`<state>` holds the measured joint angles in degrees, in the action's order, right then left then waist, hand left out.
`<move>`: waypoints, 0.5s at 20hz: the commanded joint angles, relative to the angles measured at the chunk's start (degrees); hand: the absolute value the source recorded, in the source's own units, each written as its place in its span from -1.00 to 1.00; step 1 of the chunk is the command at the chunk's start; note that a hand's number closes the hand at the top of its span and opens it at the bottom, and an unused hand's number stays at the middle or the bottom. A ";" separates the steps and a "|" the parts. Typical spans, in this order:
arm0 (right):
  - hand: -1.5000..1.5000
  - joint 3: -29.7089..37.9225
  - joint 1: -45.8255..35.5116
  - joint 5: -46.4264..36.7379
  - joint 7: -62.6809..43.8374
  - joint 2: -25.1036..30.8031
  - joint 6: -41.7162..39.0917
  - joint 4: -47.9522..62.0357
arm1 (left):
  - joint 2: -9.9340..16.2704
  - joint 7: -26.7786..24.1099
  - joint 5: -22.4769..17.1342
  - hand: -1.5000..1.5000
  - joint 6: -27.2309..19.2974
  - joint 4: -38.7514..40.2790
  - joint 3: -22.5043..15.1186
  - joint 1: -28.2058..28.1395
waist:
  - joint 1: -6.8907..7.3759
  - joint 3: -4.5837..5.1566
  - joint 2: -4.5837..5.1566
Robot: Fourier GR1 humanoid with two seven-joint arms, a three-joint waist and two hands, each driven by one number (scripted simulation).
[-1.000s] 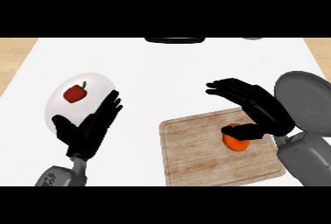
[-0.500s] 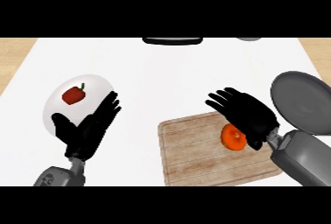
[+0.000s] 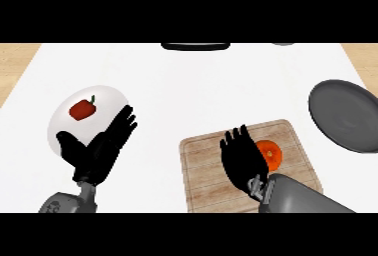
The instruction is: Pick the squash from the cutting board and place it in the pan
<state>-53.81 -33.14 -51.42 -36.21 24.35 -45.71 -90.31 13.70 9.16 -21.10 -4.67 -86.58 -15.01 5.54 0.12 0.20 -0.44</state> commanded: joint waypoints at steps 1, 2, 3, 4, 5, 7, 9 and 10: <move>-1.00 -1.39 6.60 -1.65 -12.31 -6.54 -8.54 -3.65 | -0.01 0.50 0.21 0.00 0.25 -1.66 0.21 -1.14 | -0.57 -0.15 0.12; -1.00 -0.18 4.35 -2.26 -10.02 -8.24 -8.45 0.55 | 0.03 1.14 -0.13 0.00 0.59 -3.14 0.65 -1.85 | 0.05 -0.18 0.31; -1.00 -0.60 8.03 -3.40 -12.58 -8.25 -6.59 -0.97 | -2.97 0.43 2.72 0.00 -2.46 -0.47 -1.20 -0.43 | -0.39 -0.18 0.32; -1.00 1.36 5.91 -2.36 -13.54 -11.39 -11.82 -2.49 | -1.03 2.50 1.84 0.00 -1.21 -2.74 0.45 0.42 | -0.18 -0.18 0.31; -1.00 -0.08 7.57 -4.42 -14.34 -13.57 -7.90 1.58 | -2.59 -1.94 2.44 0.00 0.52 1.29 -0.20 -0.34 | -0.15 -0.17 0.42; -1.00 -0.66 8.01 -7.58 -10.50 -8.66 -5.14 1.21 | -2.47 -2.04 2.38 0.00 1.35 3.65 1.90 1.02 | -0.18 -0.18 0.46; -1.00 0.41 8.04 -8.81 -12.18 -12.20 -8.44 0.26 | -1.72 1.53 2.11 0.00 1.76 1.09 2.55 1.81 | -0.12 -0.19 0.41; -1.00 -1.58 10.68 -10.44 -12.76 -9.47 -6.59 -1.47 | -3.56 -1.75 2.87 0.00 1.34 1.91 1.26 -0.28 | -0.23 -0.18 0.39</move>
<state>-54.00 -25.35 -58.31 -45.20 15.07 -50.60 -90.64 12.11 9.38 -19.48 -3.49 -86.15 -13.41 5.85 -0.02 0.03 -0.09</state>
